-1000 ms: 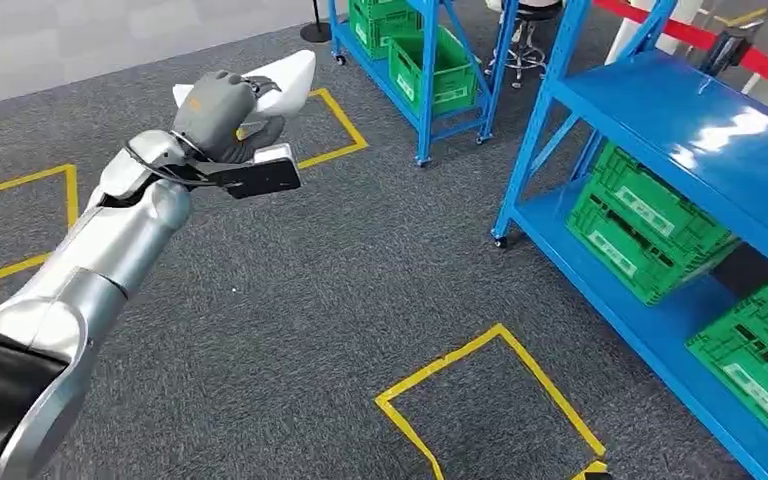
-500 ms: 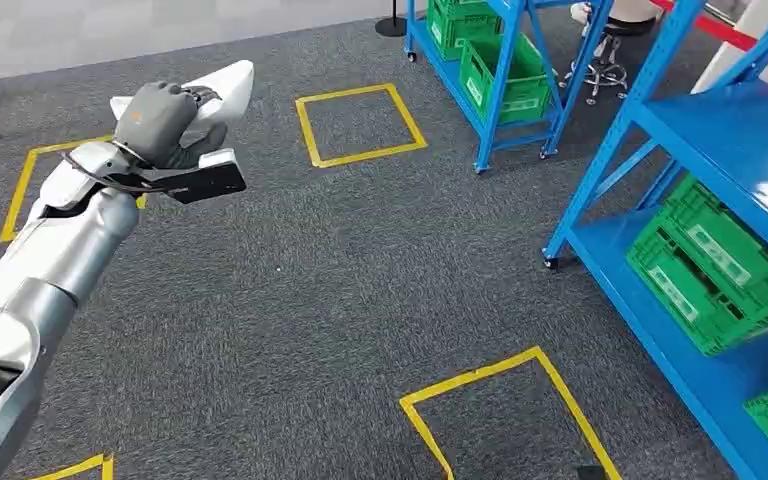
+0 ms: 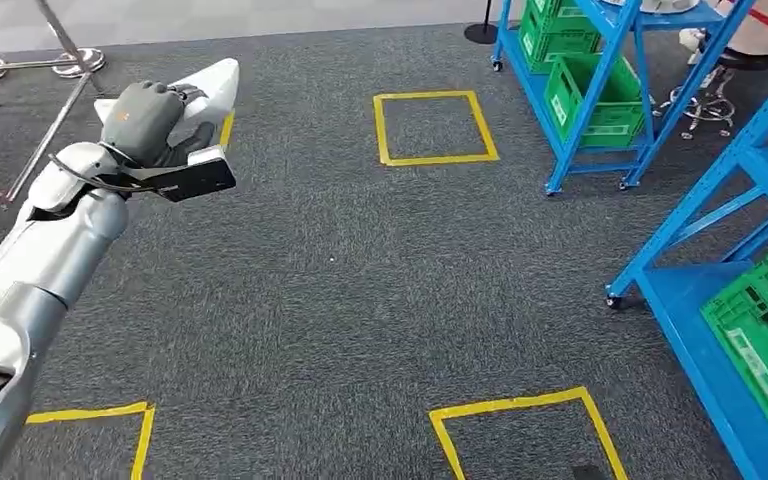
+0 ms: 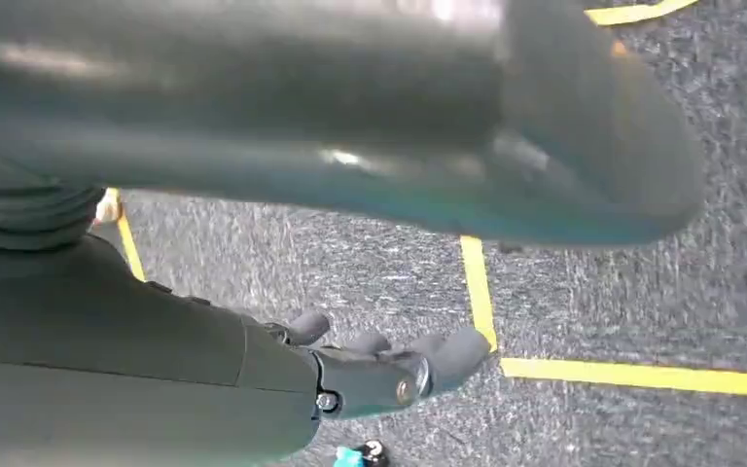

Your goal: Take the parts from the cabinet and place them on the table.

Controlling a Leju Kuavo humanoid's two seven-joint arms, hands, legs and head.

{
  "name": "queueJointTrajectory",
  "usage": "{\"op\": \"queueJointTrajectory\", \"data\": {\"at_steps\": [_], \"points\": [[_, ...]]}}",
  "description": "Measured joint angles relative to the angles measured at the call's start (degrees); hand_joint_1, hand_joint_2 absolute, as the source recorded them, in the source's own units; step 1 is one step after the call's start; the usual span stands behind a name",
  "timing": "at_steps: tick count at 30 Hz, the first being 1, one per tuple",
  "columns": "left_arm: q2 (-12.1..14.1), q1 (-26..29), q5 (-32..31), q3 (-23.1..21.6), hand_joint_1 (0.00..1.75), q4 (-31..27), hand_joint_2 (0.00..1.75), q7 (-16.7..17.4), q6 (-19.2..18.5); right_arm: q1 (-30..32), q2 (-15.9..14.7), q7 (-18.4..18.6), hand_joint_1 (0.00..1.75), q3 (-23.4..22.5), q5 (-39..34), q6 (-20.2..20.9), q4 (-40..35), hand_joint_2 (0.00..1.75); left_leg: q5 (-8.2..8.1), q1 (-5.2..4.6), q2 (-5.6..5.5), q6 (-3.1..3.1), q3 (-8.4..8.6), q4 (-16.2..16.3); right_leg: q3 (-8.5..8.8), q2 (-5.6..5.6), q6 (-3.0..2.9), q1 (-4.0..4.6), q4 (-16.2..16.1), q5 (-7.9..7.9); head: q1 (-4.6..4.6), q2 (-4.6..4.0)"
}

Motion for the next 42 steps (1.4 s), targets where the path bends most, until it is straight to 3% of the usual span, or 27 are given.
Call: {"op": "queueJointTrajectory", "data": {"at_steps": [1, 2, 3, 4, 9, 11, 12, 13, 14, 15, 18, 19, 21, 23, 25, 26, 28, 29, 30, 33, 34, 36, 37, 39, 40, 41, 42], "points": [[0.48, 0.29, 0.00, 0.02, 1.75, -0.31, 1.75, 0.07, -0.02, -0.08, 0.04, -0.07, 0.00, 0.24, 0.02, 0.02, 0.00, 0.00, 0.26, 0.01, -0.72, -0.47, -0.12, -0.23, 0.08, -0.75, -0.52, -0.21, -0.32, 0.27, -0.04, 0.00], [0.88, 0.67, 0.00, 0.02, 1.75, -0.73, 1.75, 0.20, -0.02, -0.25, 0.13, -0.07, 0.00, 0.46, 0.09, 0.09, 0.00, 0.00, -0.03, -0.05, 1.81, -0.45, -0.62, 0.24, 0.34, -1.74, -1.10, -0.38, -0.87, 0.65, -0.02, 0.00], [1.18, 0.72, 0.00, 0.07, 1.75, -1.16, 1.75, 0.55, -0.07, -0.27, 0.07, -0.05, 0.00, 0.70, 0.15, 0.18, 0.00, 0.00, -1.52, -0.48, 5.77, -0.58, -1.50, 2.18, 0.43, -2.21, -1.53, -0.19, -1.11, 0.75, -0.83, 0.00], [1.34, 0.72, 0.00, 0.09, 1.75, -1.75, 1.75, 0.83, -0.15, -0.18, 0.07, 0.17, 0.00, 0.85, 0.15, 0.26, 0.00, 0.00, -3.44, -0.35, 7.33, -0.70, -3.20, 5.66, 0.41, -2.93, -1.70, -0.03, -1.14, 0.76, -0.92, 0.00], [1.31, 0.86, 0.00, 0.09, 1.75, -2.12, 1.75, 1.14, -0.42, -0.02, 0.07, 0.37, 0.00, 0.88, 0.15, 0.39, 0.00, 0.00, -5.24, -0.32, 8.00, -0.78, -5.03, 9.64, 0.43, -3.61, -1.78, 0.11, -1.13, 0.70, -0.92, 0.00], [1.33, 1.30, -0.04, 0.09, 1.75, -2.56, 1.75, 1.59, -1.02, 0.05, 0.04, 0.59, 0.00, 0.90, 0.15, 0.59, 0.00, 0.00, -7.20, -0.32, 8.32, -0.81, -7.75, 15.30, 0.43, -4.95, -1.95, 0.25, -1.12, 0.58, -0.94, 0.00], [1.33, 1.83, -0.24, 0.09, 1.75, -3.33, 1.75, 2.45, -1.99, -0.13, 0.04, 0.79, 0.00, 1.05, 0.15, 0.72, 0.00, 0.00, -2.25, -0.41, 9.10, -0.33, -3.91, 8.35, 0.63, -7.87, -1.93, 0.50, -1.10, 0.28, -0.94, 0.00], [1.33, 1.75, -0.24, 0.09, 1.75, -3.69, 1.75, 2.53, -2.03, -0.15, 0.04, 0.76, 0.00, 1.09, 0.13, 0.85, 0.00, 0.00, -0.34, -0.60, 10.61, 0.00, -0.99, 3.30, 0.89, -8.59, -1.79, 0.56, -1.10, 0.09, -0.96, 0.00], [1.20, 1.63, -0.26, 0.09, 1.75, -3.96, 1.75, 2.60, -2.10, -0.15, 0.04, 0.70, 0.00, 1.12, 0.09, 0.87, 0.00, 0.00, -1.12, -1.38, 13.66, 0.29, 0.67, 0.17, 1.13, -9.19, -1.52, 0.78, -1.11, -0.11, -0.92, 0.00], [0.62, 1.41, -0.28, 0.09, 1.75, -4.02, 1.75, 2.67, -2.23, -0.18, 0.02, 0.48, 0.00, 1.12, -0.09, 0.85, 0.00, 0.00, -0.77, -1.44, 12.86, 1.04, 0.98, -0.13, 1.27, -9.97, -1.15, 1.00, -1.02, -0.34, -0.85, 0.00], [0.22, 1.18, -0.50, 0.09, 1.75, -3.98, 1.75, 2.88, -2.67, -0.54, 0.04, 0.24, 0.00, 1.12, -0.59, 0.76, 0.00, 0.00, -0.71, -1.62, 10.48, 1.72, 0.95, -0.21, 2.11, -11.96, -0.31, 1.01, -1.53, -0.56, -0.92, 0.00], [-0.26, 1.06, -0.63, 0.09, 1.75, -4.00, 1.75, 3.01, -2.80, -0.72, 0.05, 0.24, 0.00, 1.10, -0.72, 0.74, 0.00, 0.00, -0.38, -1.03, 9.87, 2.19, 1.43, -0.80, 2.06, -10.94, 0.26, 0.73, -1.25, -0.93, -0.87, 0.00], [-1.44, 0.18, -0.92, 0.09, 1.75, -3.85, 1.75, 3.17, -2.82, -0.73, 0.04, 0.26, 0.00, 1.12, -0.85, 0.74, 0.00, 0.00, -0.23, -0.82, 8.69, 2.75, 1.48, -0.94, -0.05, -5.34, 0.70, 0.61, 3.65, -3.65, -0.59, 0.00], [-2.86, 0.14, -1.12, 0.09, 1.75, -3.74, 1.75, 3.17, -2.82, -0.27, -0.13, 0.52, 0.00, 1.09, -1.07, 0.72, 0.00, 0.00, -0.30, -0.86, 7.02, 3.00, 1.39, -0.90, -4.75, -3.88, 0.85, 0.63, 12.92, -7.55, -0.35, 0.00], [-3.54, 0.33, -1.24, 0.09, 1.75, -3.41, 1.75, 3.19, -2.84, -0.21, -0.13, 0.52, 0.00, 1.09, -1.05, 0.74, 0.00, 0.00, -0.31, -0.88, 5.37, 2.98, 1.35, -0.66, -7.16, -3.65, 0.72, 0.69, 16.27, -7.35, -0.22, 0.00], [-3.69, 0.33, -1.25, 0.09, 1.75, -3.35, 1.75, 3.19, -2.82, -0.22, -0.13, 0.52, 0.00, 1.09, -1.05, 0.74, 0.00, 0.00, -0.34, -0.87, 4.53, 2.94, 1.35, -0.52, -6.39, -3.56, 0.60, 0.65, 13.75, -5.23, -0.20, 0.00], [-4.00, 0.12, -1.25, 0.09, 1.75, -3.35, 1.75, 3.19, -2.82, -0.21, -0.15, 0.52, 0.00, 1.09, -1.05, 0.74, 0.00, 0.00, -0.46, -0.77, 2.98, 2.68, 1.35, -0.14, -1.86, -2.27, 0.40, 0.45, 3.44, 0.33, -0.20, 0.00], [-4.08, 0.02, -1.25, 0.09, 1.75, -3.35, 1.75, 3.28, -2.82, -0.20, -0.22, 0.52, 0.00, 1.09, -1.05, 0.74, 0.00, 0.00, -0.52, -0.67, 2.51, 2.47, 1.20, 0.04, -0.28, 0.32, 0.36, 0.16, -0.43, 1.03, -0.17, 0.00], [-4.13, -0.15, -1.25, 0.09, 1.75, -3.32, 1.75, 3.36, -2.82, -0.17, -0.22, 0.50, 0.00, 1.09, -1.05, 0.72, 0.00, 0.00, -0.56, -0.95, 1.62, 1.98, 0.79, 0.22, 0.37, 0.76, 0.33, 0.39, -1.03, 0.57, -0.20, 0.00], [-4.17, -0.15, -1.25, 0.09, 1.75, -3.17, 1.75, 3.34, -2.82, -0.24, -0.22, 0.61, 0.00, 1.09, -1.05, 0.74, 0.00, 0.00, 0.14, -0.54, -0.20, 0.85, 0.58, -0.50, 0.39, -1.35, -0.53, 0.66, -1.05, 0.73, -0.17, 0.00], [-3.98, -0.16, -1.25, 0.09, 1.75, -3.15, 1.75, 3.34, -2.82, -0.36, -0.11, 0.63, 0.00, 1.09, -1.05, 0.74, 0.00, 0.00, 0.18, -0.80, -0.36, 0.51, 0.00, -0.44, 0.56, -2.18, -1.08, 0.22, -1.59, 1.10, -0.15, 0.00], [-3.78, -0.45, -1.25, 0.09, 1.75, -3.06, 1.75, 3.34, -2.82, -0.55, -0.11, 0.63, 0.00, 1.09, -1.05, 0.74, 0.00, 0.00, -2.74, -1.11, 6.25, 0.34, -1.79, 3.69, 0.67, -3.38, -1.87, 0.32, -1.97, 1.26, -0.81, 0.00], [-3.87, -0.47, -1.25, 0.09, 1.75, -3.04, 1.75, 3.34, -2.82, -0.36, -0.11, 0.67, 0.00, 1.09, -1.05, 0.74, 0.00, 0.00, -4.88, -0.97, 7.65, 0.13, -3.81, 8.03, 0.68, -4.05, -1.96, 0.42, -1.95, 1.21, -0.72, 0.00], [-3.95, -0.14, -1.25, 0.09, 1.75, -2.87, 1.75, 3.34, -2.82, -0.06, -0.11, 0.72, 0.00, 1.09, -1.05, 0.74, 0.00, 0.00, -8.00, -0.70, 8.33, -0.22, -7.90, 16.55, 0.68, -5.59, -2.14, 0.45, -1.88, 1.04, -0.76, 0.00], [-3.93, 0.06, -1.25, 0.09, 1.75, -2.71, 1.75, 3.34, -2.82, -0.02, -0.11, 0.70, 0.00, 1.09, -1.05, 0.74, 0.00, 0.00, -7.64, -0.53, 8.42, -0.36, -8.53, 17.70, 0.74, -6.45, -2.17, 0.45, -1.87, 0.92, -0.79, 0.00], [-3.93, 0.12, -1.25, 0.09, 1.75, -2.60, 1.75, 3.34, -2.84, -0.02, -0.11, 0.70, 0.00, 1.09, -1.05, 0.74, 0.00, 0.00, -6.30, -0.44, 8.55, -0.40, -7.73, 16.08, 0.86, -7.06, -2.10, 0.45, -1.86, 0.78, -0.79, 0.00], [-3.93, 0.12, -1.25, 0.09, 1.75, -2.56, 1.75, 3.37, -2.82, -0.03, -0.11, 0.70, 0.00, 1.09, -1.05, 0.74, 0.00, 0.00, -3.77, -0.44, 8.94, -0.34, -5.21, 11.61, 1.13, -7.94, -1.97, 0.45, -1.85, 0.57, -0.79, 0.00]]}}
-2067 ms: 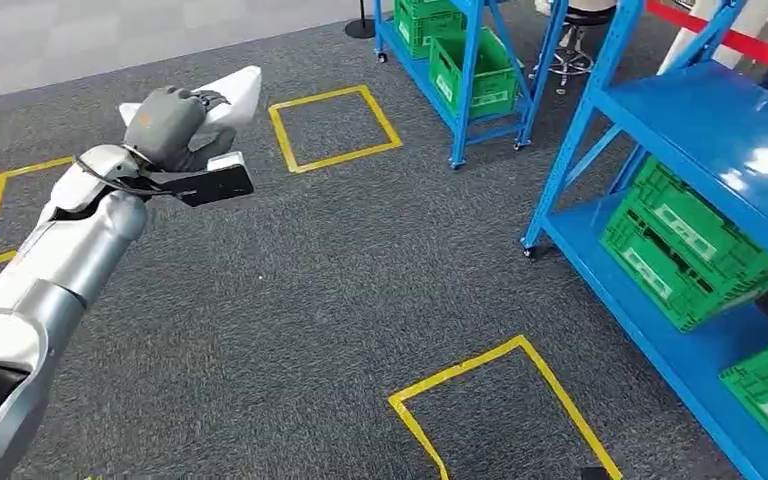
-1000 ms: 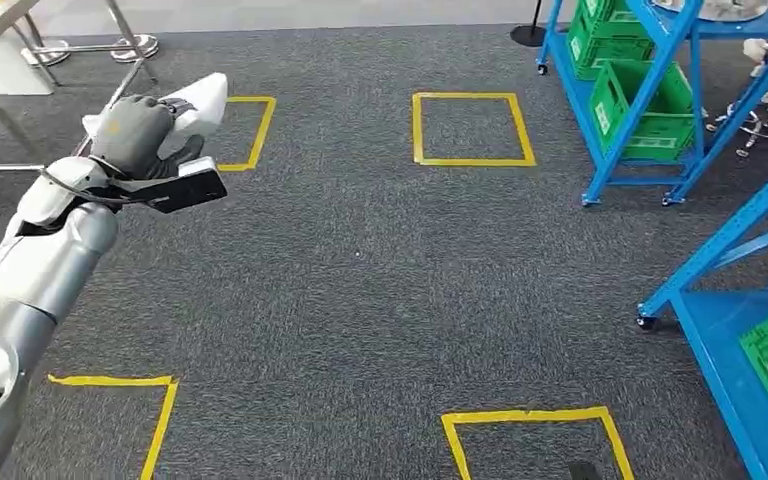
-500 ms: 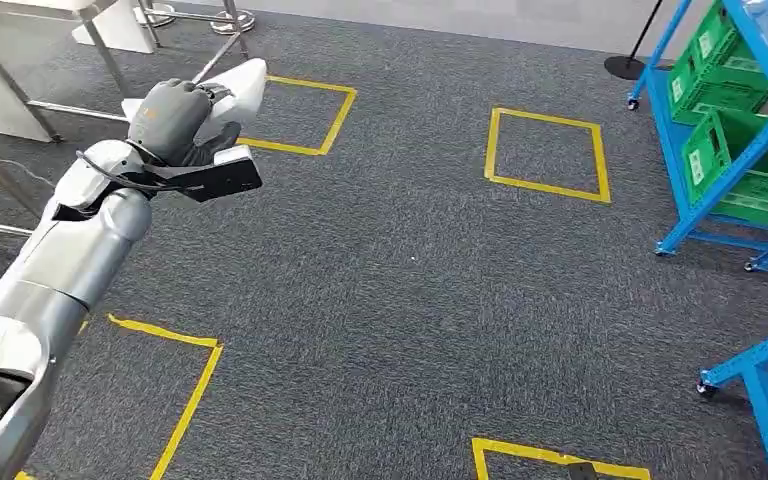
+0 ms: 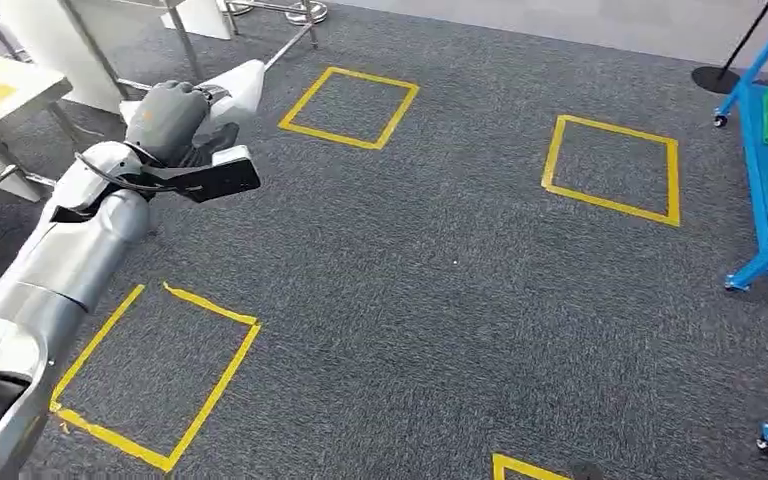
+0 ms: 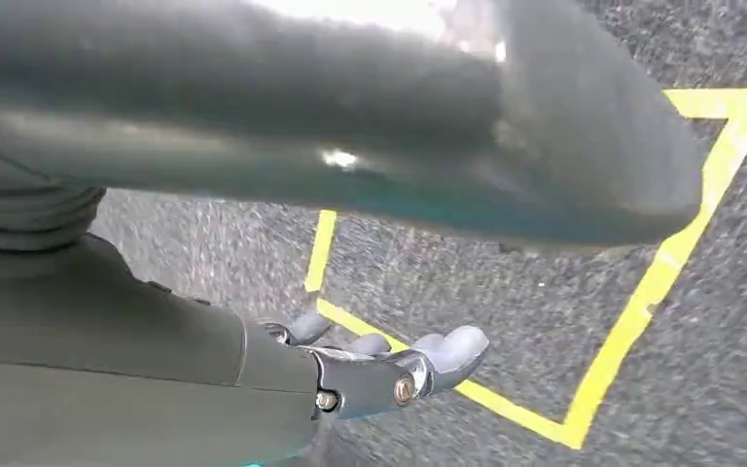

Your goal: Take the parts from the cabinet and place them on the table.

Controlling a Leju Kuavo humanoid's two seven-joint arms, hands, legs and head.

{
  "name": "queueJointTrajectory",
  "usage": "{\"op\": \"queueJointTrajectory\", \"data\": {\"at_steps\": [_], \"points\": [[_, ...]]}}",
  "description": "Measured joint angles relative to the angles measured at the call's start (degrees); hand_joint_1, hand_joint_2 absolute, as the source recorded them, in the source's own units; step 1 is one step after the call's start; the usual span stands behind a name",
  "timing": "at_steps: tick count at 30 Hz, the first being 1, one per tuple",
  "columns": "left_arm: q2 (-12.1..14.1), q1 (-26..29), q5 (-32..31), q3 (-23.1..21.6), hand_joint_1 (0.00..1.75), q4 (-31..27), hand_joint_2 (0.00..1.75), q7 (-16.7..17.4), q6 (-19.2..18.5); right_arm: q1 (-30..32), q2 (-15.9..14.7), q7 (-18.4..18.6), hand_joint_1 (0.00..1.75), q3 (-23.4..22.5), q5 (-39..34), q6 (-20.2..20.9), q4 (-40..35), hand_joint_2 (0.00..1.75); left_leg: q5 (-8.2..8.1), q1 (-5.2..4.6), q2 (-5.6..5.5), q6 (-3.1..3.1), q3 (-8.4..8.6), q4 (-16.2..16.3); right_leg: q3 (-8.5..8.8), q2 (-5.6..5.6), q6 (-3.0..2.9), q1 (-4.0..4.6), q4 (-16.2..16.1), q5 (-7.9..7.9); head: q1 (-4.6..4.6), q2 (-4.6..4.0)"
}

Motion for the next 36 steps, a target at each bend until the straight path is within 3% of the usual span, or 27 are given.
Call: {"op": "queueJointTrajectory", "data": {"at_steps": [1, 2, 3, 4, 7, 9, 10, 12, 13, 14, 15, 16, 17, 18, 20, 22, 23, 24, 25, 27, 28, 29, 31, 32, 33, 34, 36], "points": [[0.00, -0.09, 0.00, 0.00, 1.75, 0.00, 1.75, -0.02, 0.00, 0.00, 0.00, -0.02, 0.00, 0.00, 0.00, 0.00, 0.00, 0.00, 2.46, -0.06, 1.11, 0.18, 2.96, -5.47, 0.36, -0.72, 0.14, 0.00, 0.00, -0.25, 0.00, 0.00], [-0.02, -0.24, 0.00, 0.00, 1.75, 0.00, 1.75, -0.02, 0.00, 0.00, 0.00, 0.00, 0.00, 0.00, 0.00, 0.00, 0.00, 0.00, 3.90, -0.32, 4.17, 0.51, 5.75, -10.71, 0.80, -1.40, 0.42, 0.21, 0.01, -0.56, 0.00, 0.00], [-0.13, -0.53, 0.00, 0.00, 1.75, 0.00, 1.75, -0.02, 0.00, 0.00, 0.00, -0.02, 0.00, 0.00, 0.00, 0.00, 0.00, 0.00, 2.92, -1.37, 6.08, 1.06, 6.57, -11.84, 0.88, -2.04, 0.82, 0.65, 0.12, -0.85, -0.09, 0.00], [-0.35, -0.62, 0.00, 0.00, 1.75, 0.04, 1.75, -0.04, 0.00, -0.04, -0.04, 0.00, 0.00, 0.00, 0.00, -0.02, 0.00, 0.00, 3.13, -1.00, 4.73, 1.63, 6.41, -11.87, 1.04, -2.65, 1.02, 0.72, 0.07, -0.93, 0.11, 0.00], [0.15, -0.78, -0.07, 0.02, 1.75, 0.37, 1.75, -0.04, 0.04, -0.21, -0.02, 0.04, 0.00, 0.00, 0.11, 0.02, 0.00, 0.00, 3.24, -1.05, 2.34, 2.49, 6.42, -12.24, 1.94, -5.17, 1.85, 0.80, -0.30, -1.39, 0.04, 0.00], [0.05, -1.20, -0.04, 0.09, 1.75, 0.55, 1.75, -0.35, 0.26, -0.44, -0.04, -0.04, 0.00, 0.00, 0.26, 0.02, 0.00, 0.00, 3.57, -0.34, 0.84, 3.10, 6.74, -12.70, 0.48, 1.87, 2.59, 0.11, 3.00, -3.59, 0.22, 0.00], [-0.02, -1.27, 0.02, 0.09, 1.75, 0.72, 1.75, -0.39, 0.28, -0.31, -0.09, -0.04, 0.00, 0.00, 0.35, 0.00, 0.00, 0.00, 3.60, -0.26, 0.18, 3.32, 6.69, -12.70, -1.52, 3.45, 2.77, 0.01, 7.16, -5.61, 0.39, 0.00], [-0.42, -1.07, 0.02, 0.09, 1.75, 1.14, 1.75, -0.74, 0.28, 0.02, -0.37, -0.02, 0.00, 0.00, 0.35, -0.04, 0.00, 0.00, 3.55, -0.27, -1.64, 3.46, 6.62, -12.61, -6.26, 4.10, 3.04, 0.00, 16.02, -8.73, 0.61, 0.00], [-0.44, -0.96, 0.04, 0.09, 1.75, 1.36, 1.75, -0.88, 0.28, 0.04, -0.39, 0.00, 0.00, 0.00, 0.35, -0.04, 0.00, 0.00, 3.54, -0.28, -2.54, 3.45, 6.60, -12.48, -7.72, 4.14, 3.05, 0.01, 18.10, -8.67, 0.66, 0.00], [-0.44, -0.91, 0.04, 0.09, 1.75, 1.55, 1.75, -0.87, 0.28, 0.00, -0.39, 0.00, 0.00, 0.00, 0.35, -0.04, 0.00, 0.00, 3.52, -0.27, -3.50, 3.42, 6.61, -12.31, -7.83, 4.22, 2.97, -0.01, 17.14, -7.14, 0.66, 0.00], [-0.44, -0.92, 0.09, 0.09, 1.75, 1.79, 1.75, -0.90, 0.28, -0.01, -0.39, -0.02, 0.00, 0.00, 0.35, -0.04, 0.00, 0.00, 3.46, -0.23, -4.37, 3.33, 6.61, -12.13, -6.68, 4.32, 2.87, -0.06, 13.87, -4.73, 0.66, 0.00], [-0.46, -0.97, 0.11, 0.09, 1.75, 1.88, 1.75, -0.90, 0.28, -0.01, -0.46, -0.02, 0.00, 0.00, 0.35, -0.04, 0.00, 0.00, 3.36, -0.14, -5.27, 3.17, 6.61, -11.91, -4.29, 4.89, 2.79, -0.18, 8.25, -1.49, 0.66, 0.00], [-0.55, -1.03, 0.13, 0.09, 1.75, 1.92, 1.75, -0.90, 0.28, -0.01, -0.48, 0.00, 0.00, 0.00, 0.33, -0.04, 0.00, 0.00, 3.23, -0.05, -6.05, 2.93, 6.56, -11.70, -2.01, 6.52, 2.74, -0.36, 3.11, 0.90, 0.66, 0.00], [-0.63, -1.12, 0.15, 0.09, 1.75, 1.99, 1.75, -0.90, 0.28, -0.03, -0.50, 0.07, 0.00, 0.00, 0.33, -0.04, 0.00, 0.00, 3.22, -0.17, -6.65, 2.54, 6.26, -11.49, -1.10, 9.25, 2.53, -0.64, 1.15, -0.12, 0.66, 0.00], [-0.70, -1.27, 0.15, 0.09, 1.75, 2.14, 1.75, -0.92, 0.26, -0.06, -0.48, 0.20, 0.00, 0.00, 0.33, -0.02, 0.00, 0.00, 3.63, 0.08, -8.27, 1.55, 5.66, -11.63, -0.89, 8.17, 2.37, -0.29, 0.61, 0.02, 0.68, 0.00], [-0.31, -1.34, 0.17, 0.15, 1.75, 2.36, 1.75, -0.87, 0.26, -0.24, -0.48, 0.24, 0.00, 0.00, 0.09, -0.04, 0.00, 0.00, 4.13, 0.09, -9.67, 0.66, 5.52, -12.17, -0.68, 6.92, 1.58, -0.44, 0.31, 0.34, 0.63, 0.00], [-0.26, -1.34, 0.17, 0.15, 1.75, 2.43, 1.75, -0.87, 0.24, -0.43, -0.41, 0.24, 0.00, 0.00, 0.02, -0.04, 0.00, 0.00, 3.79, 0.02, -7.28, 0.68, 5.04, -11.71, -0.48, 5.99, 1.08, -0.68, -0.22, 0.68, 0.78, 0.00], [-0.17, -1.57, 0.17, 0.15, 1.75, 2.47, 1.75, -0.87, 0.24, -0.48, -0.48, 0.20, 0.00, 0.00, 0.00, -0.07, 0.00, 0.00, 2.47, -0.34, -3.39, 0.38, 4.39, -10.17, -0.40, 5.57, 0.63, -0.56, -0.39, 0.72, 0.24, 0.00], [-0.37, -1.80, 0.17, 0.15, 1.75, 2.49, 1.75, -0.87, 0.24, -0.38, -0.48, 0.17, 0.00, 0.00, 0.00, -0.07, 0.00, 0.00, 0.12, -0.21, -1.32, 0.02, 2.53, -6.23, -0.40, 4.86, 0.39, -0.38, -0.44, 0.73, 0.04, 0.00], [-0.57, -1.68, 0.17, 0.15, 1.75, 2.64, 1.75, -0.92, 0.24, -0.17, -0.48, 0.24, 0.00, 0.00, 0.00, -0.07, 0.00, 0.00, -3.65, 0.02, -0.57, -0.40, -1.47, 2.55, -0.39, 3.42, 0.23, -0.33, -0.40, 0.62, 0.02, 0.00], [-0.59, -1.59, 0.17, 0.15, 1.75, 2.86, 1.75, -0.87, 0.24, -0.16, -0.48, 0.24, 0.00, 0.00, 0.00, -0.07, 0.00, 0.00, -4.37, 0.14, -0.53, -0.57, -2.96, 5.80, -0.39, 2.63, 0.21, -0.33, -0.38, 0.58, 0.00, 0.00], [-0.59, -1.54, 0.17, 0.15, 1.75, 2.99, 1.75, -0.87, 0.24, -0.17, -0.48, 0.24, 0.00, 0.00, 0.00, -0.07, 0.00, 0.00, -3.67, 0.22, -0.49, -0.62, -2.86, 5.67, -0.32, 1.95, 0.20, -0.33, -0.36, 0.50, 0.02, 0.00], [-0.59, -1.62, 0.17, 0.15, 1.75, 3.10, 1.75, -0.81, 0.24, -0.21, -0.46, 0.26, 0.00, 0.00, 0.02, -0.07, 0.00, 0.00, 0.55, 0.18, 0.12, -0.45, 1.41, -1.92, 0.04, 0.46, 0.41, -0.32, -0.28, 0.18, 0.00, 0.00], [-0.61, -1.72, 0.17, 0.15, 1.75, 3.10, 1.75, -0.81, 0.24, -0.24, -0.46, 0.26, 0.00, 0.00, 0.02, -0.07, 0.00, 0.00, 2.67, 0.07, 1.32, -0.16, 4.39, -7.16, 0.37, -0.21, 0.60, -0.31, -0.24, -0.05, 0.02, 0.00], [-0.63, -1.91, 0.17, 0.15, 1.75, 3.10, 1.75, -0.81, 0.24, -0.25, -0.46, 0.24, 0.00, 0.00, 0.02, -0.07, 0.00, 0.00, 2.89, -0.42, 5.06, 0.34, 6.43, -11.22, 0.61, -0.77, 0.85, -0.05, -0.22, -0.28, 0.00, 0.00], [-0.96, -2.18, 0.17, 0.15, 1.75, 3.08, 1.75, -0.81, 0.24, -0.28, -0.46, 0.26, 0.00, 0.00, 0.06, -0.07, 0.00, 0.00, 2.64, -0.90, 5.05, 1.16, 6.99, -11.92, 0.57, -1.39, 1.25, 0.36, -0.01, -0.56, 0.06, 0.00], [-0.88, -2.22, 0.17, 0.17, 1.75, 3.19, 1.75, -0.81, 0.22, -0.32, -0.46, 0.26, 0.00, 0.00, 0.11, -0.04, 0.00, 0.00, 2.73, -0.88, 3.39, 1.69, 6.66, -11.85, 0.98, -2.86, 1.63, 0.54, -0.29, -0.61, 0.31, 0.00]]}}
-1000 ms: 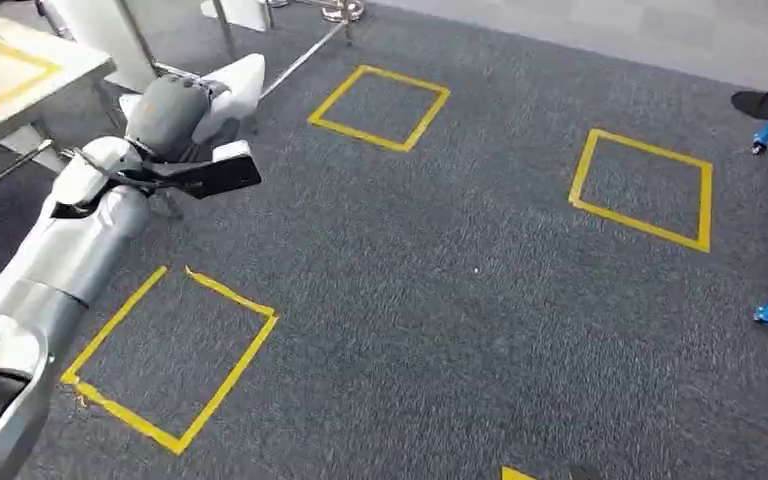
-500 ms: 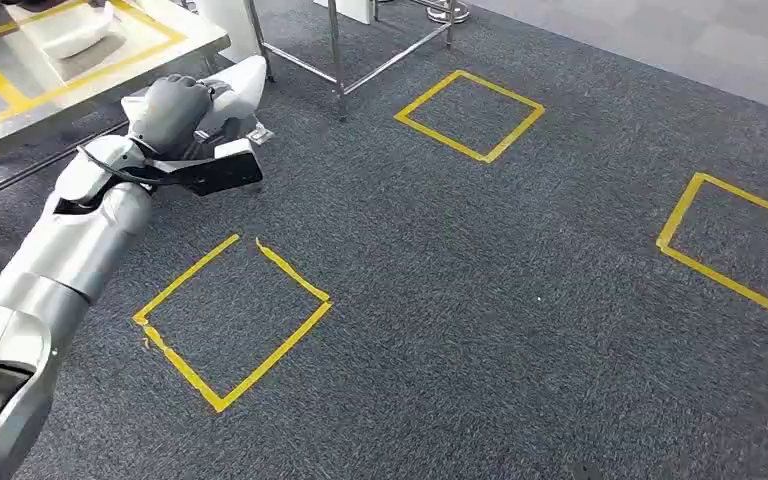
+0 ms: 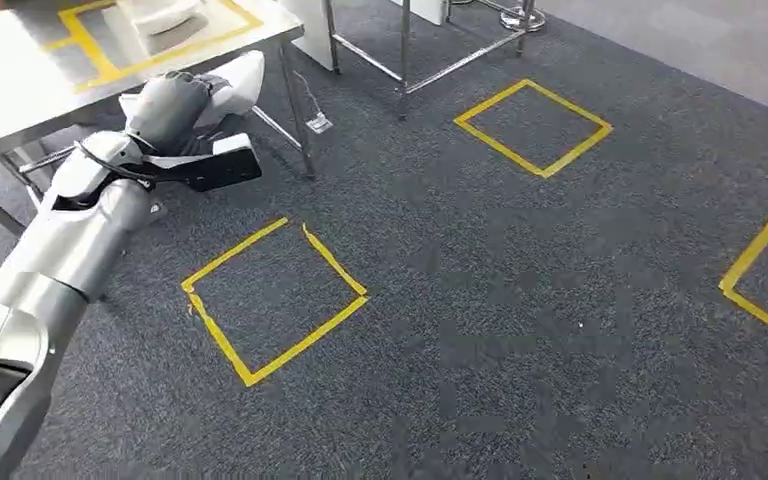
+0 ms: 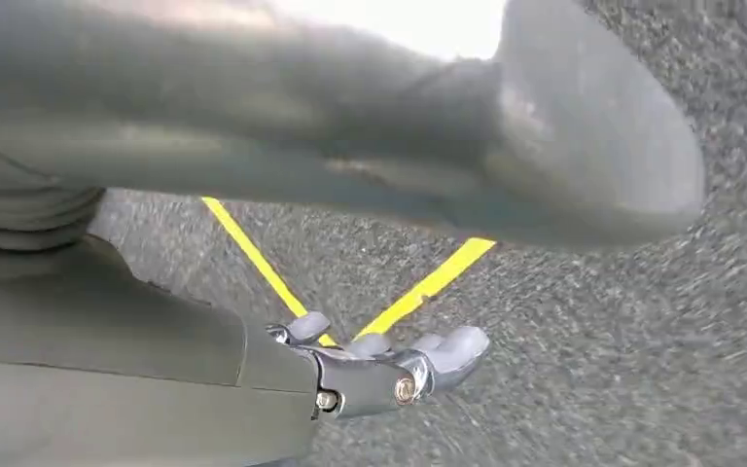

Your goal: Take the parts from the cabinet and place them on the table.

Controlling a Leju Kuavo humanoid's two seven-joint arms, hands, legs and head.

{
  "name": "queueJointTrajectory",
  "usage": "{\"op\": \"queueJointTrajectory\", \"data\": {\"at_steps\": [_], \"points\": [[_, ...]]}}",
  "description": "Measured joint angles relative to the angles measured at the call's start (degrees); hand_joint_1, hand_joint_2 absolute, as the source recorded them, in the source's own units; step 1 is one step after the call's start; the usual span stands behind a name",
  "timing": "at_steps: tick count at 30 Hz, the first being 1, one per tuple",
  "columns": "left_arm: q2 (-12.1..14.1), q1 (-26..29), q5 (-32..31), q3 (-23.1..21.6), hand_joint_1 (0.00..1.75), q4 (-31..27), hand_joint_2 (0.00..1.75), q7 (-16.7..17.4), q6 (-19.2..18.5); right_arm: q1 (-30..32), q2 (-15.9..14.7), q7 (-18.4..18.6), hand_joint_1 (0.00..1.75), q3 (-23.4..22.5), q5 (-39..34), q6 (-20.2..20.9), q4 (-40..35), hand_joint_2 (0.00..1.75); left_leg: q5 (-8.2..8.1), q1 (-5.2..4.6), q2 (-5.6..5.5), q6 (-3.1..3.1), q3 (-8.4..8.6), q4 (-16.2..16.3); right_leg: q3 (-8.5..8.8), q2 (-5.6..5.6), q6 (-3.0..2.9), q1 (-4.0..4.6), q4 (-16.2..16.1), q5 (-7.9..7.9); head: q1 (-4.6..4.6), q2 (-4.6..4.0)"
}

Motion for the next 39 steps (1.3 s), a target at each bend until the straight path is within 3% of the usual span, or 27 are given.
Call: {"op": "queueJointTrajectory", "data": {"at_steps": [1, 2, 3, 4, 6, 7, 8, 9, 10, 11, 12, 13, 17, 18, 19, 21, 22, 23, 24, 27, 28, 31, 33, 35, 37, 38, 39], "points": [[0.11, -0.04, 0.00, 0.00, 1.75, 0.13, 1.75, 0.00, -0.02, -0.08, 0.02, 0.00, 0.00, 0.00, 0.00, 0.02, 0.00, 0.00, 0.07, -0.09, -0.83, 0.38, -0.07, -0.08, 0.29, -0.80, 0.30, -0.04, -0.19, -0.05, -0.04, 0.00], [0.13, -0.15, 0.00, 0.00, 1.75, 0.09, 1.75, 0.02, -0.04, -0.15, 0.00, -0.02, 0.00, 0.00, 0.05, 0.04, 0.00, 0.00, 0.43, 0.43, -1.61, 0.91, 0.42, -0.69, 0.34, -0.87, 0.80, -0.12, -0.08, -0.52, -0.02, 0.00], [-0.15, -0.44, 0.02, 0.00, 1.75, 0.13, 1.75, -0.04, -0.07, -0.30, 0.00, -0.11, 0.00, 0.00, 0.07, 0.04, 0.00, 0.00, 0.50, 0.62, -2.17, 1.12, 0.52, -0.86, 0.04, 2.23, 1.14, -0.45, 1.11, -1.36, 0.15, 0.00], [-0.22, -0.85, 0.06, 0.00, 1.75, 0.29, 1.75, 0.04, -0.31, -0.28, 0.00, -0.20, 0.00, 0.00, 0.09, 0.04, 0.00, 0.00, 0.62, 0.82, -2.79, 1.47, 0.45, -0.86, -1.79, 5.04, 1.35, -0.54, 4.98, -3.54, 0.30, 0.00], [-0.94, -0.78, 0.15, 0.00, 1.75, 0.64, 1.75, -0.07, -0.59, 0.12, -0.20, -0.04, 0.00, 0.00, 0.07, 0.04, 0.00, 0.00, 0.55, 0.83, -3.89, 1.72, 0.37, -0.85, -6.45, 6.82, 1.64, -0.58, 14.22, -7.20, 0.57, 0.00], [-1.11, -0.59, 0.17, 0.00, 1.75, 0.81, 1.75, -0.07, -0.72, 0.20, -0.22, 0.20, 0.00, 0.00, 0.07, 0.04, 0.00, 0.00, 0.54, 0.82, -4.58, 1.72, 0.37, -0.77, -8.43, 6.98, 1.67, -0.56, 17.58, -7.90, 0.70, 0.00], [-1.29, -0.45, 0.17, 0.00, 1.75, 0.98, 1.75, -0.07, -0.83, 0.18, -0.22, 0.44, 0.00, 0.00, 0.07, 0.02, 0.00, 0.00, 0.53, 0.82, -5.05, 1.71, 0.37, -0.69, -9.29, 7.05, 1.64, -0.56, 18.29, -7.23, 0.72, 0.00], [-1.33, -0.45, 0.20, -0.02, 1.75, 1.12, 1.75, -0.07, -0.90, 0.16, -0.22, 0.52, 0.00, 0.00, 0.07, -0.02, 0.00, 0.00, 0.48, 0.82, -5.51, 1.64, 0.38, -0.58, -8.80, 7.06, 1.55, -0.58, 16.08, -5.17, 0.74, 0.00], [-1.40, -0.50, 0.26, -0.02, 1.75, 1.16, 1.75, -0.07, -0.90, 0.12, -0.24, 0.52, 0.00, 0.00, -0.02, -0.07, 0.00, 0.00, 0.39, 0.86, -5.82, 1.52, 0.38, -0.42, -7.14, 7.06, 1.46, -0.61, 11.84, -2.46, 0.76, 0.00], [-1.44, -0.63, 0.33, 0.00, 1.75, 1.18, 1.75, -0.07, -0.90, 0.11, -0.35, 0.52, 0.00, 0.00, -0.13, -0.15, 0.00, 0.00, 0.23, 0.93, -6.10, 1.29, 0.39, -0.15, -4.46, 7.10, 1.33, -0.65, 5.83, 0.58, 0.79, 0.00], [-1.50, -0.75, 0.37, 0.00, 1.75, 1.20, 1.75, -0.07, -0.90, 0.08, -0.35, 0.55, 0.00, 0.00, -0.17, -0.33, 0.00, 0.00, 0.05, 0.92, -6.28, 1.01, 0.32, 0.08, -2.55, 7.33, 1.20, -0.71, 1.33, 1.84, 0.81, 0.00], [-1.48, -0.89, 0.39, 0.00, 1.75, 1.23, 1.75, -0.07, -0.90, -0.05, -0.35, 0.70, 0.00, 0.00, -0.20, -0.50, 0.00, 0.00, -0.14, 0.49, -6.50, 0.64, 0.00, 0.38, -2.19, 7.57, 0.98, -0.32, 0.48, 1.05, 0.87, 0.00], [-1.53, -1.03, 0.52, 0.00, 1.75, 1.36, 1.75, -0.07, -0.90, -0.11, -0.28, 1.03, 0.00, -0.02, -0.28, -0.68, 0.00, 0.00, 0.15, 0.62, -6.58, -0.74, 0.05, -0.22, -2.08, 7.37, -0.55, -0.53, 0.07, 1.71, 0.85, 0.00], [-1.44, -1.09, 0.52, 0.00, 1.75, 1.40, 1.75, -0.07, -0.90, -0.14, -0.28, 1.05, 0.00, -0.02, -0.28, -0.68, 0.00, 0.00, -0.58, 0.67, -5.57, -0.95, -0.52, 0.78, -1.93, 7.24, -0.93, -0.65, -0.16, 1.86, 0.83, 0.00], [-1.44, -1.26, 0.55, 0.00, 1.75, 1.46, 1.75, -0.07, -0.90, -0.14, -0.28, 1.01, 0.00, -0.02, -0.28, -0.70, 0.00, 0.00, -2.27, 0.65, -4.70, -1.15, -1.70, 3.32, -1.94, 7.22, -1.27, -0.65, -0.18, 1.87, 0.54, 0.00], [-1.46, -1.22, 0.55, 0.00, 1.75, 1.62, 1.75, -0.13, -0.90, -0.03, -0.28, 1.01, 0.00, -0.02, -0.28, -0.70, 0.00, 0.00, -6.61, 0.85, -4.05, -1.56, -5.84, 12.39, -1.94, 7.19, -1.47, -0.59, -0.16, 1.74, 0.55, 0.00], [-1.46, -1.02, 0.55, 0.00, 1.75, 1.75, 1.75, -0.13, -0.90, 0.00, -0.28, 1.03, 0.00, -0.02, -0.28, -0.70, 0.00, 0.00, -7.93, 0.87, -4.00, -1.65, -7.75, 16.34, -1.94, 7.14, -1.52, -0.57, -0.14, 1.71, 0.55, 0.00], [-1.44, -0.80, 0.55, 0.00, 1.75, 1.92, 1.75, -0.13, -0.90, 0.03, -0.28, 1.01, 0.00, -0.04, -0.28, -0.70, 0.00, 0.00, -7.85, 0.87, -3.99, -1.65, -8.69, 18.08, -1.91, 7.12, -1.53, -0.56, -0.11, 1.68, 0.55, 0.00], [-1.44, -0.71, 0.55, -0.02, 1.75, 2.03, 1.75, -0.09, -0.90, 0.04, -0.28, 1.03, 0.00, -0.04, -0.28, -0.70, 0.00, 0.00, -6.48, 0.86, -3.99, -1.52, -8.11, 16.69, -1.86, 7.10, -1.51, -0.53, -0.05, 1.61, 0.55, 0.00], [-1.46, -1.11, 0.55, -0.02, 1.75, 2.03, 1.75, -0.07, -0.90, 0.01, -0.24, 1.01, 0.00, -0.04, -0.28, -0.70, 0.00, 0.00, 0.68, 0.61, -3.50, -0.36, -0.63, 1.82, -1.51, 6.99, -1.20, -0.39, 0.14, 1.15, 0.55, 0.00], [-1.50, -1.31, 0.57, 0.00, 1.75, 2.04, 1.75, -0.07, -0.90, -0.04, -0.15, 1.01, 0.00, -0.04, -0.30, -0.70, 0.00, 0.00, -0.64, 0.26, -2.88, 0.04, 0.67, 0.22, -1.61, 6.85, -0.94, -0.17, 0.22, 1.02, 0.61, 0.00], [-1.64, -1.31, 0.57, -0.02, 1.75, 2.08, 1.75, -0.09, -0.92, 0.01, -0.11, 1.03, 0.00, -0.11, -0.48, -0.72, 0.00, 0.00, -0.59, -0.03, -3.36, 0.40, 0.53, -0.22, -1.56, 6.63, -0.04, -0.39, -0.05, 1.06, 0.63, 0.00], [-1.70, -1.29, 0.57, -0.02, 1.75, 1.95, 1.75, -0.07, -0.92, -0.07, -0.05, 1.01, 0.00, -0.13, -0.59, -0.72, 0.00, 0.00, -0.18, 0.78, -3.44, 0.96, 1.52, -1.26, -1.43, 6.70, 0.55, -0.34, 0.08, 0.60, 0.59, 0.00], [-1.96, -1.61, 0.59, -0.02, 1.75, 2.01, 1.75, -0.09, -0.92, -0.03, 0.00, 0.98, 0.00, -0.15, -0.65, -0.74, 0.00, 0.00, -0.33, 0.85, -3.54, 1.55, 1.85, -1.45, -4.22, 6.91, 1.11, -0.30, 6.12, -2.37, 0.90, 0.00], [-2.27, -1.25, 0.59, -0.02, 1.75, 2.12, 1.75, -0.13, -0.94, -0.03, -0.13, 0.98, 0.00, -0.28, -0.79, -0.74, 0.00, 0.00, -0.60, 0.84, -3.78, 1.77, 1.87, -1.30, -9.36, 6.95, 1.55, -0.51, 15.05, -5.45, 0.98, 0.00], [-2.33, -0.98, 0.59, -0.02, 1.75, 2.19, 1.75, -0.15, -0.94, 0.00, -0.11, 0.98, 0.00, -0.31, -0.79, -0.72, 0.00, 0.00, -0.76, 0.85, -3.92, 1.70, 1.89, -1.18, -11.09, 6.94, 1.68, -0.58, 17.41, -5.54, 1.03, 0.00], [-2.34, -0.71, 0.59, -0.02, 1.75, 2.19, 1.75, -0.15, -0.94, 0.06, -0.11, 1.03, 0.00, -0.31, -0.76, -0.68, 0.00, 0.00, -0.99, 0.89, -4.08, 1.59, 1.96, -0.98, -11.24, 6.93, 1.78, -0.74, 16.54, -4.06, 1.05, 0.00]]}}
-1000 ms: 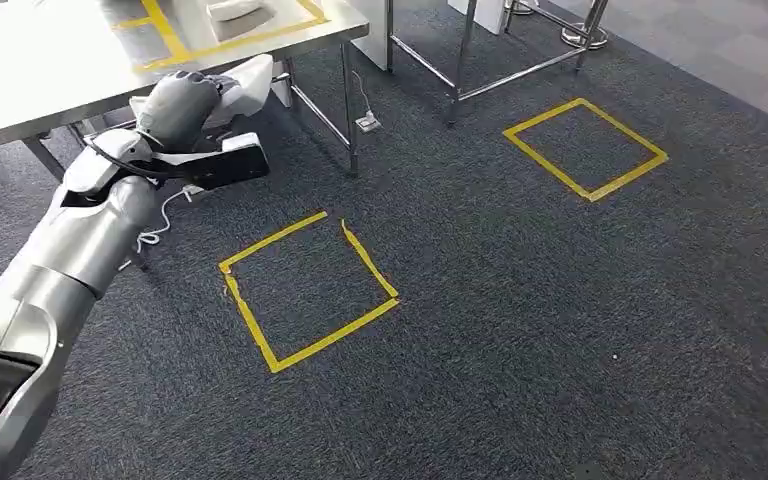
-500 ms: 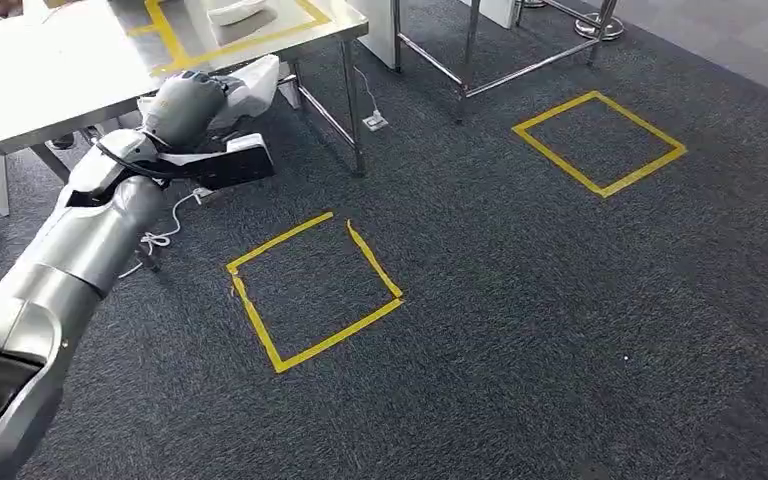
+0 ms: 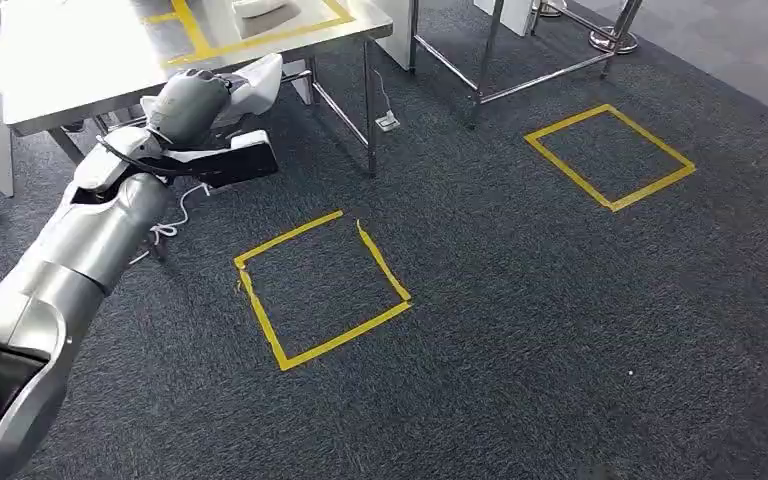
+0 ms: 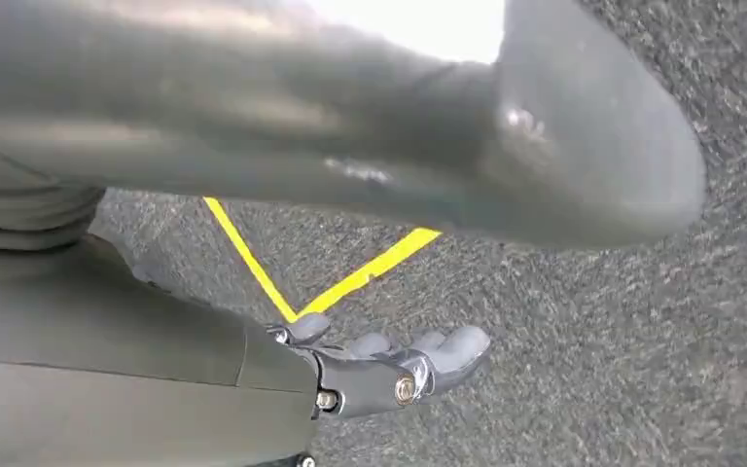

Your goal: Take the parts from the cabinet and place them on the table.

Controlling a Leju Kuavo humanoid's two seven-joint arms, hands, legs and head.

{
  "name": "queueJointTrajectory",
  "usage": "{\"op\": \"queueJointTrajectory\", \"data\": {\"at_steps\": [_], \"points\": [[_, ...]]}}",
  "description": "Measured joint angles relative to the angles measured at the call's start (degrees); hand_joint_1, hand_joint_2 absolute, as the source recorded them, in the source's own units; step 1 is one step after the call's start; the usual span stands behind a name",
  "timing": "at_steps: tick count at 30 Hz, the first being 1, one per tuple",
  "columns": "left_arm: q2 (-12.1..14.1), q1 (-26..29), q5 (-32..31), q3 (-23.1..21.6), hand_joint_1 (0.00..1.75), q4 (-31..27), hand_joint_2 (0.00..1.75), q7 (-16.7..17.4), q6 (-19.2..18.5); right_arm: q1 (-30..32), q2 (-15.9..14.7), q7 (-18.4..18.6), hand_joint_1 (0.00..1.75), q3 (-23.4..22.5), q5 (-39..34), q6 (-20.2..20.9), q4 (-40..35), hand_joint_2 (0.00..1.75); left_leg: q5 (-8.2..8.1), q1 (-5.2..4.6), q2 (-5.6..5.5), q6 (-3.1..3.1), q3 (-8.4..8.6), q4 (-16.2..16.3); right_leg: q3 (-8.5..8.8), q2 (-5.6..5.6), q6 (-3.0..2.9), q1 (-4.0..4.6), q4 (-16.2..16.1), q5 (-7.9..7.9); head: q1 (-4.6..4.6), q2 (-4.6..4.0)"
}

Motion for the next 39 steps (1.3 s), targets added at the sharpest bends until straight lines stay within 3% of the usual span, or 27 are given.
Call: {"op": "queueJointTrajectory", "data": {"at_steps": [1, 3, 4, 5, 8, 9, 10, 12, 13, 14, 15, 17, 18, 19, 20, 23, 25, 26, 28, 29, 30, 31, 33, 34, 35, 36, 39], "points": [[0.00, 0.09, 0.00, 0.00, 1.75, 0.00, 1.75, 0.00, 0.00, 0.03, 0.00, 0.00, 0.00, 0.00, 0.13, 0.02, 0.00, 0.00, -0.23, 0.06, -0.12, -0.17, 0.06, 0.25, 0.99, 0.00, 0.05, -0.12, -2.79, 2.09, 0.00, 0.00], [0.02, 0.05, 0.02, 0.00, 1.75, -0.04, 1.75, -0.02, 0.00, 0.02, -0.07, 0.00, 0.00, 0.00, 0.33, 0.02, 0.00, 0.00, -1.09, 0.33, -0.29, -0.71, 0.23, 1.11, 5.93, -0.01, 0.22, -0.39, -13.55, 7.78, 0.02, 0.00], [0.07, -0.01, 0.07, 0.00, 1.75, -0.04, 1.75, -0.02, 0.00, -0.06, 0.00, 0.09, 0.00, 0.00, 0.37, 0.07, 0.02, 0.00, -1.49, 0.08, -0.35, -1.21, 0.04, 1.36, 6.91, 0.24, 0.06, -0.23, -15.29, 6.43, 0.11, 0.00], [0.31, -0.01, 0.09, 0.00, 1.75, -0.04, 1.75, -0.02, 0.00, -0.07, 0.04, 0.15, 0.00, 0.00, 0.50, 0.09, 0.00, 0.00, -1.66, -0.09, -0.48, -1.52, -0.10, 1.67, 7.14, 0.40, -0.64, -0.02, -15.73, 6.68, 0.15, 0.00], [0.48, 0.09, 0.11, 0.00, 1.75, -0.09, 1.75, -0.07, 0.00, -0.04, 0.09, 0.33, 0.00, 0.00, 0.48, 0.13, 0.00, 0.00, -1.75, 0.04, -0.53, -2.46, 0.35, 1.03, 7.29, 0.33, -1.80, 0.14, -15.70, 6.40, 0.24, 0.00], [0.55, 0.10, 0.11, 0.00, 1.75, -0.22, 1.75, -0.04, 0.00, -0.07, 0.11, 0.33, 0.00, 0.00, 0.48, 0.15, 0.00, 0.00, -2.09, 0.09, -0.42, -2.83, 0.00, 1.23, 7.64, 0.27, -2.27, -0.19, -16.05, 6.49, 0.20, 0.00], [0.81, -0.03, 0.11, 0.00, 1.75, -0.31, 1.75, -0.07, 0.00, -0.07, 0.11, 0.31, 0.00, 0.00, 0.46, 0.13, 0.00, 0.00, -3.01, 0.11, -0.10, -3.06, -0.60, 3.08, 7.94, 0.25, -2.68, -0.18, -16.09, 6.26, 0.06, 0.00], [0.90, -0.12, 0.11, 0.00, 1.75, -0.33, 1.75, -0.09, 0.00, -0.07, 0.11, 0.31, 0.00, 0.00, 0.46, 0.11, 0.00, 0.00, -6.24, 0.19, 0.05, -3.35, -4.34, 10.42, 8.31, 0.24, -3.16, -0.14, -16.09, 5.91, -0.04, 0.00], [0.98, 0.16, 0.11, 0.00, 1.75, -0.28, 1.75, -0.07, 0.00, -0.06, 0.11, 0.31, 0.00, 0.00, 0.48, 0.13, 0.00, 0.00, -8.05, 0.18, 0.06, -3.44, -7.33, 15.67, 8.52, 0.24, -3.31, -0.07, -16.09, 5.65, -0.02, 0.00], [1.20, 0.43, 0.11, 0.00, 1.75, -0.22, 1.75, -0.07, 0.00, -0.03, 0.11, 0.31, 0.00, 0.00, 0.48, 0.13, 0.00, 0.00, -8.41, 0.19, 0.07, -3.47, -9.37, 18.80, 8.74, 0.28, -3.34, -0.02, -16.09, 5.45, -0.07, 0.00], [1.29, 0.63, 0.11, 0.00, 1.75, -0.15, 1.75, -0.07, 0.00, 0.01, 0.11, 0.31, 0.00, 0.00, 0.48, 0.13, 0.00, 0.00, -7.36, 0.19, 0.09, -3.38, -9.98, 18.94, 9.02, 0.32, -3.32, 0.00, -16.08, 5.25, -0.04, 0.00], [1.49, 0.65, 0.11, 0.00, 1.75, -0.22, 1.75, 0.00, 0.00, 0.06, 0.11, 0.26, 0.00, 0.00, 0.55, 0.13, 0.00, 0.00, -2.25, 0.14, 0.11, -2.90, -7.51, 12.23, 9.80, 0.40, -3.17, 0.12, -16.07, 4.75, -0.07, 0.00], [1.60, 0.61, 0.11, 0.00, 1.75, -0.42, 1.75, 0.00, 0.00, 0.05, 0.15, 0.24, 0.00, 0.00, 0.57, 0.13, 0.00, 0.00, 1.29, 0.03, 0.19, -2.39, -4.63, 5.86, 10.48, 0.40, -3.02, 0.17, -16.07, 4.33, -0.04, 0.00], [1.71, 0.59, 0.11, 0.00, 1.75, -0.50, 1.75, 0.00, 0.00, 0.07, 0.24, 0.22, 0.00, 0.00, 0.57, 0.13, 0.02, 0.00, 2.00, -0.21, 0.47, -1.95, -3.03, 2.07, 10.73, 0.37, -2.83, 0.12, -16.12, 4.02, 0.00, 0.00], [1.70, 0.39, 0.11, 0.00, 1.75, -0.52, 1.75, -0.07, 0.00, -0.06, 0.28, 0.17, 0.00, 0.00, 0.59, 0.15, 0.02, 0.00, 1.35, -0.55, 0.52, -1.88, -2.00, 1.15, 10.56, 0.42, -2.44, 0.38, -15.98, 3.84, -0.02, 0.00], [1.77, 0.41, 0.11, 0.00, 1.75, -0.63, 1.75, 0.00, -0.11, -0.06, 0.30, 0.20, 0.00, 0.00, 0.57, 0.15, 0.02, 0.00, 0.95, -0.80, 0.23, -1.38, -2.16, 0.97, 10.81, 0.22, -1.58, 0.13, -16.66, 3.84, 0.11, 0.00], [1.92, 0.32, 0.11, 0.00, 1.75, -0.96, 1.75, 0.00, -0.11, -0.11, 0.31, 0.17, 0.00, 0.00, 0.59, 0.13, 0.00, 0.00, 1.04, 0.00, 0.17, -0.78, -0.89, -0.22, 10.81, 0.26, -0.96, 0.32, -15.60, 3.08, 0.22, 0.00], [1.88, 0.06, 0.11, 0.00, 1.75, -0.98, 1.75, 0.00, -0.11, -0.11, 0.31, 0.17, 0.00, 0.00, 0.59, 0.13, 0.00, 0.00, 0.89, 0.07, 0.28, -0.34, -0.66, -0.26, 9.34, 0.28, -0.85, 0.30, -12.77, 1.79, 0.31, 0.00], [1.70, 0.19, 0.11, 0.00, 1.75, -0.98, 1.75, -0.02, -0.13, -0.11, 0.13, 0.17, 0.00, 0.00, 0.59, 0.13, 0.00, 0.00, 0.39, 0.04, 0.25, -0.01, -0.33, -0.23, 4.05, 0.29, -0.45, 0.15, -3.59, -1.62, 0.42, 0.00], [1.70, 0.46, 0.11, 0.00, 1.75, -0.98, 1.75, -0.04, -0.15, -0.08, 0.13, 0.20, 0.00, 0.00, 0.59, 0.13, 0.00, 0.00, 0.08, 0.04, 0.20, 0.00, -0.14, -0.15, 1.35, 0.29, -0.30, 0.16, 0.38, -2.40, 0.42, 0.00], [1.68, 0.63, 0.11, 0.00, 1.75, -0.98, 1.75, -0.04, -0.17, -0.04, 0.13, 0.17, 0.00, 0.00, 0.57, 0.13, 0.00, 0.00, -0.20, 0.05, 0.14, -0.09, 0.06, 0.00, 0.06, 0.28, -0.25, 0.12, 1.35, -1.73, 0.48, 0.00], [1.70, 0.71, 0.11, 0.00, 1.75, -0.98, 1.75, -0.04, -0.17, 0.03, 0.13, 0.17, 0.00, 0.00, 0.59, 0.13, 0.00, 0.00, -0.63, 0.08, 0.07, -0.17, 0.39, 0.18, 0.36, 0.27, -0.19, -0.03, -0.79, 0.63, 0.48, 0.00], [1.70, 0.67, 0.11, 0.00, 1.75, -1.11, 1.75, -0.04, -0.15, 0.06, 0.07, 0.17, 0.00, 0.00, 0.59, 0.11, 0.00, 0.00, -1.64, 0.24, -0.02, -0.63, 1.20, 0.75, 4.50, 0.24, -0.15, -0.25, -10.92, 7.02, 0.48, 0.00], [1.70, 0.64, 0.11, 0.00, 1.75, -1.16, 1.75, -0.04, -0.17, 0.06, 0.07, 0.17, 0.00, 0.00, 0.57, 0.11, 0.00, 0.00, -2.17, 0.27, -0.01, -0.94, 1.40, 1.03, 6.00, 0.21, -0.13, -0.35, -15.00, 8.55, 0.52, 0.00], [1.75, 0.52, 0.11, 0.00, 1.75, -1.16, 1.75, -0.04, -0.17, -0.01, 0.13, 0.17, 0.00, 0.00, 0.59, 0.13, 0.02, 0.00, -2.60, -0.21, -0.12, -1.44, 1.15, 1.34, 7.04, 0.30, -0.38, 0.17, -15.73, 7.05, 0.70, 0.00], [1.77, 0.50, 0.11, 0.00, 1.75, -1.16, 1.75, 0.00, -0.22, -0.05, 0.13, 0.17, 0.00, 0.00, 0.66, 0.15, 0.02, 0.00, -2.66, -0.19, -0.31, -1.73, 1.18, 1.20, 6.95, 0.32, -1.15, 0.00, -15.66, 6.97, 0.68, 0.00], [1.77, 0.45, 0.11, 0.00, 1.75, -1.27, 1.75, 0.00, -0.22, 0.02, 0.15, 0.15, 0.00, 0.00, 0.66, 0.13, 0.00, 0.00, -3.13, -0.10, -0.31, -2.74, 2.00, 0.60, 7.48, 0.31, -2.29, 0.04, -15.99, 6.50, 0.70, 0.00]]}}
